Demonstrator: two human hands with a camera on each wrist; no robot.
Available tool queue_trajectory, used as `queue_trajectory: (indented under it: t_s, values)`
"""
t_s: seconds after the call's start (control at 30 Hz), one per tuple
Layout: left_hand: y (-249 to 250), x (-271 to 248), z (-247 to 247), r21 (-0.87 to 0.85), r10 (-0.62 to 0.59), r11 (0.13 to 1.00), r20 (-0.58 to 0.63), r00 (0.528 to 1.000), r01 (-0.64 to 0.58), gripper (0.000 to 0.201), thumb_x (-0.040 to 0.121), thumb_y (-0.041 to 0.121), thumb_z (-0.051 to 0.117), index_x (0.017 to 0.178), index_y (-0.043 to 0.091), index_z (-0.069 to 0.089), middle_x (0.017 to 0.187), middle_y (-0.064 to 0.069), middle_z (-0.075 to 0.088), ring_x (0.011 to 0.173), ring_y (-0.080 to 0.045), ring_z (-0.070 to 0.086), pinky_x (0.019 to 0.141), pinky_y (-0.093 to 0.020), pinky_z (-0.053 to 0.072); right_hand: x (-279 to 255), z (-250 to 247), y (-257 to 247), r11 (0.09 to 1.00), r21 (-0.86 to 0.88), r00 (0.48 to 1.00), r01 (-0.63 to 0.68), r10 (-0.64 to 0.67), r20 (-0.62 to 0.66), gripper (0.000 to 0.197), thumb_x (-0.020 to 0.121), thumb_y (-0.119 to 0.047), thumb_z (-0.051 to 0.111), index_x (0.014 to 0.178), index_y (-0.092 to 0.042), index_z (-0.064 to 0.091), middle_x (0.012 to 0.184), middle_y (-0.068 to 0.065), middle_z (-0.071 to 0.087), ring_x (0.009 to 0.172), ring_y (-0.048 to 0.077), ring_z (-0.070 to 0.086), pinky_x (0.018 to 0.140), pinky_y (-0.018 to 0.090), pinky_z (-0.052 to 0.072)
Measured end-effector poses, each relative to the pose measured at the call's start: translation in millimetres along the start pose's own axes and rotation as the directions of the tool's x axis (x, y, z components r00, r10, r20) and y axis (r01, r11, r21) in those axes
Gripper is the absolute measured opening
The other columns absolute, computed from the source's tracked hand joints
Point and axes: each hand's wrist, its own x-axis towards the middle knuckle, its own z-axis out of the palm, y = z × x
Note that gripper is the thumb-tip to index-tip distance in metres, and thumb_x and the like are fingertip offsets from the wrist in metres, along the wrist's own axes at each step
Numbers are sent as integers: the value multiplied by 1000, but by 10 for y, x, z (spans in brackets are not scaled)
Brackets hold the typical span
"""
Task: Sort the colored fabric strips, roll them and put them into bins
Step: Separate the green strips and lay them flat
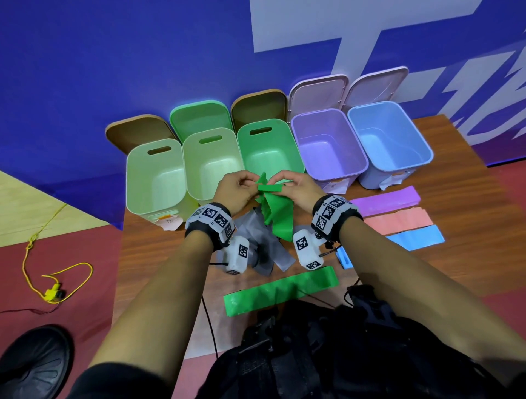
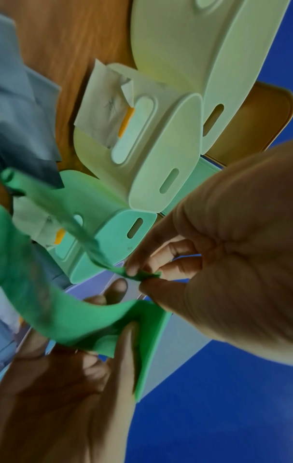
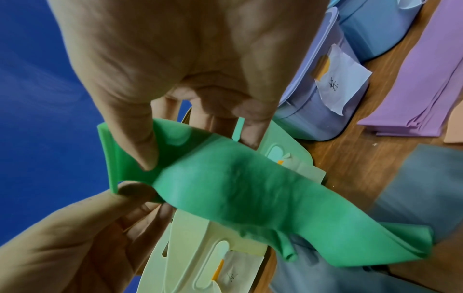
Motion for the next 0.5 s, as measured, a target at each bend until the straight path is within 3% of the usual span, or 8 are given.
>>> queue_trajectory:
  t_s: [0.1,0.2,0.3,0.43,0.5]
  values:
    - [16,-11,18,-1,13,1000,-18,1000,-13,13,84,4,72,84,16,68,79,-10,68,79,-25,65,93,-50,55,14,-1,5,999,-35,999,-40,39,-19,14,84,-4,71,81,-18,72,73,1,73,71,12,67,75,25,54]
    - [45,-52,13,-10,28,1000,-37,999,-28,11,88,4,70,89,15,70,80,-9,67,78,-21,62,95,-46,54,28,1,24,994,-85,998,-68,66,-24,9,76,-14,72,74,-22,76,78,6,71,77,18,65,85,35,51]
    - [35,-78,-8,-22,44,999,-52,998,-45,12,89,6,70,88,18,73,85,-13,70,80,-22,64,95,-46,54,25,20,58,996,-43,997,-77,77,-11,19,84,-6,69,78,-22,76,79,6,72,76,17,66,83,33,52]
    - [35,-102,-10,-61,60,996,-32,998,-62,20,88,6,69,84,24,75,88,-13,73,84,-23,67,96,-47,54,-3,76,40,996,23,996,-89,89,-27,16,88,1,63,83,-12,72,77,7,69,67,10,64,69,20,51]
    - [58,-121,-5,-74,57,996,-7,998,-58,23,90,2,66,85,22,75,86,-10,72,83,-21,66,94,-43,54,-9,107,28,991,54,991,-127,128,-27,6,82,-6,64,81,-5,70,78,12,69,71,17,66,73,26,52]
